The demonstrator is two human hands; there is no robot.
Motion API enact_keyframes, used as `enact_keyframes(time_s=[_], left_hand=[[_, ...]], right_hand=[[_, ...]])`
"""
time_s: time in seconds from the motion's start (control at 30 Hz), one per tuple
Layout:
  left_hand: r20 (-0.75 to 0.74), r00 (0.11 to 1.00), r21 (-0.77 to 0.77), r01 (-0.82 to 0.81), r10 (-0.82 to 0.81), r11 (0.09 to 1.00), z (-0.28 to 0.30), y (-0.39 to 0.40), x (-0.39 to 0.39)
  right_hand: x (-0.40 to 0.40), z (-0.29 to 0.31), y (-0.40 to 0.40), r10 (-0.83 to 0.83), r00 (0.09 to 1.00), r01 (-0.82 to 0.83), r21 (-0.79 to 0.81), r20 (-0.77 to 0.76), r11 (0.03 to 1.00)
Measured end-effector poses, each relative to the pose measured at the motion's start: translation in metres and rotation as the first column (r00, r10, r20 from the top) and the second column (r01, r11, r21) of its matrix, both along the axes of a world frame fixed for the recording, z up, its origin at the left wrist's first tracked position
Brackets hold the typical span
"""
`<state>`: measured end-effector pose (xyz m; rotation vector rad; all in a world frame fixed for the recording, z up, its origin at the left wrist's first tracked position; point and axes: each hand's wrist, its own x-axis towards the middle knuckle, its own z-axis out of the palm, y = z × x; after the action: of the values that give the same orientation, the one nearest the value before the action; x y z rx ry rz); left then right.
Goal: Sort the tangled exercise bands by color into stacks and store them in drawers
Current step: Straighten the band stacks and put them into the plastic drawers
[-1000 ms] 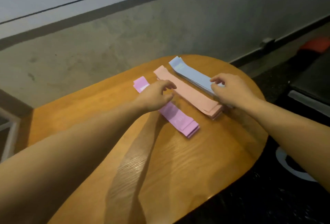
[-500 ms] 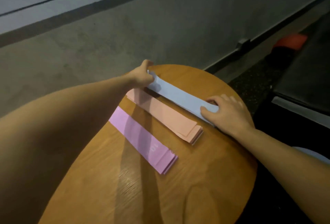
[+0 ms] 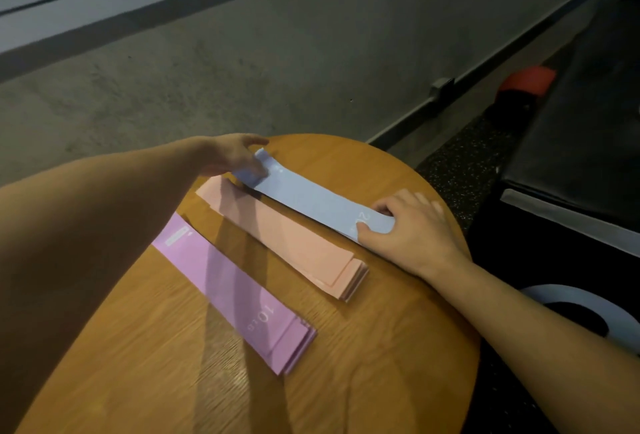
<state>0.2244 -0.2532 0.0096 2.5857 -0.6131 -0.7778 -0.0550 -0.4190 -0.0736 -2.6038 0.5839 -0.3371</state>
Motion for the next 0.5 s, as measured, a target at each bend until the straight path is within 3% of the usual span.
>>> enact_keyframes(time_s=[0.23, 0.5], left_hand=[[0.283, 0.948, 0.107, 0.119, -0.145, 0.987, 0.006, 0.009, -0.009], [0.594, 0.773, -0.073, 0.326, -0.221, 0.943, 0.016, 0.046, -0.031]], right_hand=[[-0.001, -0.002, 0.004, 0.018, 1.0, -0.017, -0.026, 0.017, 1.0], [-0.004, 0.002, 0.006, 0.019, 0.998, -0.023, -0.061, -0.054, 0.998]])
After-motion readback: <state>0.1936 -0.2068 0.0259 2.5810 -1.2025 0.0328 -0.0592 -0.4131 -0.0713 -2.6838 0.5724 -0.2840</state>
